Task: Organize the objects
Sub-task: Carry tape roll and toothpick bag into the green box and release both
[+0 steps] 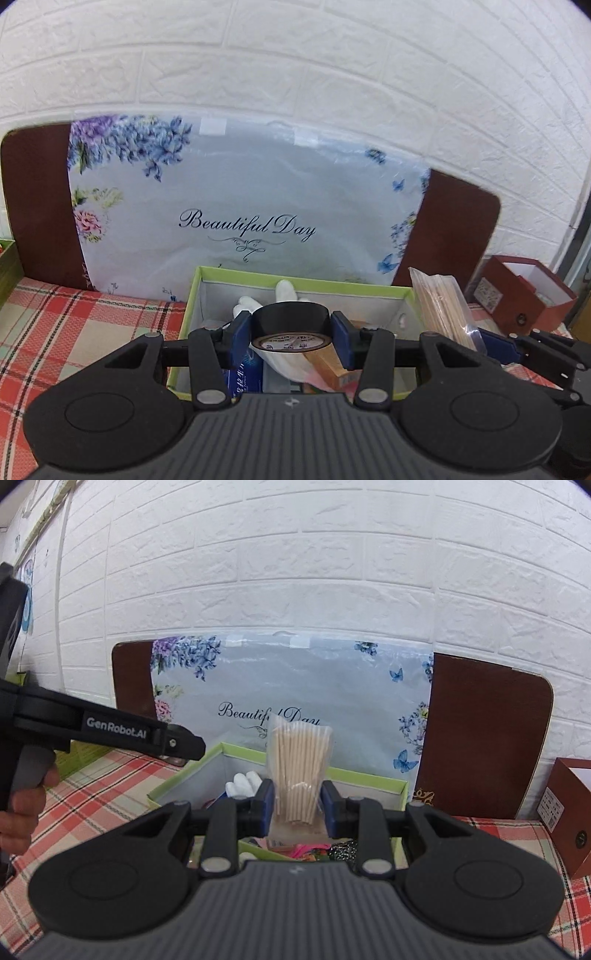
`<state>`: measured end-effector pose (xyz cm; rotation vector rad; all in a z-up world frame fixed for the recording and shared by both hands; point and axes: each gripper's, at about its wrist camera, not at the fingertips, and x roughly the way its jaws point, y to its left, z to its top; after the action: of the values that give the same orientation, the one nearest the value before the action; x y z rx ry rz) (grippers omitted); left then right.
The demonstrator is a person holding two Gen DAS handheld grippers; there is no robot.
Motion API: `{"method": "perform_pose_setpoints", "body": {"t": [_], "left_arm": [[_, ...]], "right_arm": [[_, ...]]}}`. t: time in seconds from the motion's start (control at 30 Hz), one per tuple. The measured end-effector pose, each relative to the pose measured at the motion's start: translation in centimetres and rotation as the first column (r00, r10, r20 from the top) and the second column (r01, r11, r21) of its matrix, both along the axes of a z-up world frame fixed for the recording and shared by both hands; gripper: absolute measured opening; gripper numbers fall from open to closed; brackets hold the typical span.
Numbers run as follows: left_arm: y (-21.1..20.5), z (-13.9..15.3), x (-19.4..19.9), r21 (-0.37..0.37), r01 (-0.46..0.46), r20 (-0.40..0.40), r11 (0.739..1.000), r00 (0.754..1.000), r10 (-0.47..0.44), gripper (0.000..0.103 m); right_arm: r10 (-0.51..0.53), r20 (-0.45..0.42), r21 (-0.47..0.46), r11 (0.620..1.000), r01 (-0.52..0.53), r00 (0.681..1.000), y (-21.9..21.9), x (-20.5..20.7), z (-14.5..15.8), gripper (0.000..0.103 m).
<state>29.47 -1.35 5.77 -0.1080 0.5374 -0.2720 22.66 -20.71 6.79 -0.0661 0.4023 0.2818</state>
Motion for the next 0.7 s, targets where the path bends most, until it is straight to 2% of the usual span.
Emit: {"method": "perform_pose_setpoints", "body": {"t": [0.13, 0.23, 0.27, 0.3, 0.33, 0.37, 0.43, 0.5, 0.53, 0.7], "left_arm": [[0.0, -1.5, 2.6, 0.0, -0.005, -0.041, 1.0, 0.999, 0.005, 0.049], [-0.1, -2.3, 3.6, 0.008, -0.013, -0.009, 1.0, 1.0, 0.013, 0.051], [-0.1, -2.5, 3.6, 0.01, -0.012, 0.014, 1.0, 1.0, 0.011, 0.064], [-0.1, -2.8, 3.6, 0.017, -0.02, 0.026, 1.0, 0.999, 0.02, 0.083], [-0.1, -3.0, 3.6, 0.021, -0.042, 0.03, 0.999, 0.999, 0.041, 0.087], [0.2, -3.2, 3.3, 0.017, -0.062, 0.041, 0.998, 0.997, 0.061, 0.088], [0.7, -3.7, 2.7, 0.013, -0.065, 0.049, 0.998, 0.997, 0.064, 0.088], [1.2, -3.9, 2.1, 0.024, -0.074, 0.042, 0.997, 0.996, 0.073, 0.088], [1.4, -3.9, 1.7, 0.025, -0.079, 0.041, 0.997, 0.996, 0.078, 0.088], [1.6, -2.4, -1.3, 0.035, -0.103, 0.051, 0.994, 0.994, 0.102, 0.088]], "right_arm": [[-0.017, -0.027, -0.019, 1.0, 0.017, 0.999, 0.0, 3.0, -2.1, 0.027], [-0.027, -0.042, -0.034, 0.999, 0.026, 0.999, 0.1, 4.8, -3.6, 0.028], [-0.032, -0.044, -0.037, 0.999, 0.03, 0.998, 0.1, 5.3, -4.2, 0.03], [-0.035, -0.047, -0.038, 0.999, 0.034, 0.998, 0.1, 5.8, -4.7, 0.034], [-0.035, -0.054, -0.038, 0.999, 0.033, 0.998, 0.0, 6.3, -5.2, 0.052], [-0.044, -0.064, -0.042, 0.998, 0.042, 0.997, 0.0, 6.7, -5.7, 0.066], [-0.061, -0.054, -0.048, 0.997, 0.059, 0.997, -0.2, 6.5, -6.4, 0.068], [-0.06, -0.049, -0.048, 0.997, 0.058, 0.997, -0.5, 5.9, -6.7, 0.084], [-0.066, -0.041, -0.041, 0.997, 0.064, 0.997, -0.7, 5.5, -6.8, 0.097], [-0.08, -0.022, 0.006, 0.997, 0.08, 0.997, -1.8, 2.8, -6.1, 0.101]]}}
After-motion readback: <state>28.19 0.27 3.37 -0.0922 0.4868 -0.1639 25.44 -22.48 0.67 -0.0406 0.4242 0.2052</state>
